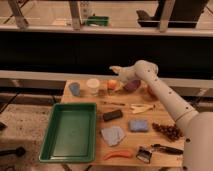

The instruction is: Place apple in metal cup

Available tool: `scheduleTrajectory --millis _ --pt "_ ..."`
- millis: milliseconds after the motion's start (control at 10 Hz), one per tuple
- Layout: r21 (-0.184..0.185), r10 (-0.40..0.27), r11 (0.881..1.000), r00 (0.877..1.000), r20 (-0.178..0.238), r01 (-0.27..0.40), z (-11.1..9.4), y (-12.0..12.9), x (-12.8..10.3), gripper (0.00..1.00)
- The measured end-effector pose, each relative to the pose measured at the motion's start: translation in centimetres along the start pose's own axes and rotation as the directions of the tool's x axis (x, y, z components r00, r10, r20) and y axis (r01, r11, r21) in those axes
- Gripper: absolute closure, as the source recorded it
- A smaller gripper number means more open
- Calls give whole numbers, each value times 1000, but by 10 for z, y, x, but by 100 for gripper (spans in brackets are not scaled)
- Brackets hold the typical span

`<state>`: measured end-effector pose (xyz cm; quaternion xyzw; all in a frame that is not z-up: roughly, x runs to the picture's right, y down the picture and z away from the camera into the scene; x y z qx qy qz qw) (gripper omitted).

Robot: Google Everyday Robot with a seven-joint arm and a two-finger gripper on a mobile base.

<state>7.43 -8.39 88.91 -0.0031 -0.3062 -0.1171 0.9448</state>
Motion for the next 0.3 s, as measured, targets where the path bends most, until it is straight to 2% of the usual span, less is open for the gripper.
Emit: scheduleTrajectory --millis 100,300 --pt "4 23 1000 1000 -10 -23 -19 -5 8 20" --pt "0 63 998 998 -24 -63 -42 1 24 20"
